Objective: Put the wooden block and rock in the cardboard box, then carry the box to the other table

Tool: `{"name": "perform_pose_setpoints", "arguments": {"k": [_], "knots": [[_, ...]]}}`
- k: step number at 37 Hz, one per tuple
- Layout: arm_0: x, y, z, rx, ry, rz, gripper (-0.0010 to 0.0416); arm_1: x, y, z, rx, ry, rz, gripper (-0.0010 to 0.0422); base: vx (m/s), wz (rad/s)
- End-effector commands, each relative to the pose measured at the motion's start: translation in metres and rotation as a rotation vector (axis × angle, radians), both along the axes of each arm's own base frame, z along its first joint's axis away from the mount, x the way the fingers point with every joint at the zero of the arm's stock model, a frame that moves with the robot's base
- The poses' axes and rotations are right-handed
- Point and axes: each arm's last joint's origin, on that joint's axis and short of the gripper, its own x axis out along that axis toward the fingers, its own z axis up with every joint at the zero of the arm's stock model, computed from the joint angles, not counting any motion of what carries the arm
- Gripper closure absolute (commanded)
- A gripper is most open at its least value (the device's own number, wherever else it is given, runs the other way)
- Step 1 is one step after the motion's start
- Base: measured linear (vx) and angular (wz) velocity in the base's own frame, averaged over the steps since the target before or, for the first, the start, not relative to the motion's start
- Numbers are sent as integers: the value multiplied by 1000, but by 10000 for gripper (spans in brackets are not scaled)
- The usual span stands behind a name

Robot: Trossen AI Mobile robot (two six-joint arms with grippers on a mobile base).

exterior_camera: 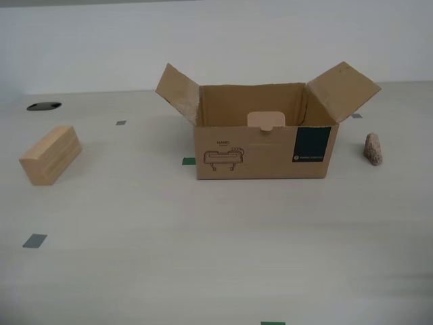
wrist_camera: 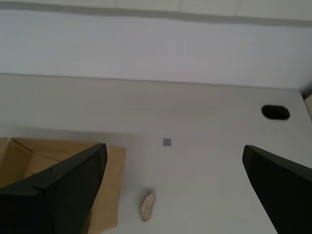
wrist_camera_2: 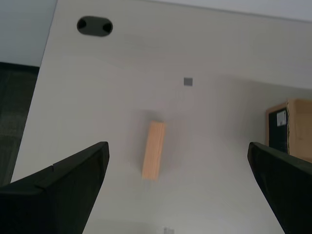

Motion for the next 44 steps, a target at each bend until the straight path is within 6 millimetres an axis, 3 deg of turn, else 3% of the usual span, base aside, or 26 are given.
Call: {"name": "perform_pose_setpoints", "arguments": {"k": [1, 14, 23, 44], "knots": [[4, 0, -2, 5, 41, -5, 16, 1, 0, -1, 13, 60, -25, 21, 0, 0], [18, 1, -23, 8, 239, -7, 16, -8, 0, -7, 32, 175, -41, 21, 0, 0], [15, 1, -27, 8, 289, -8, 16, -6, 3, -13, 110, 247, -5, 21, 0, 0], [11, 2, -30, 22, 342, -16, 16, 31, 5, -54, 151, 404, -78, 21, 0, 0]]}}
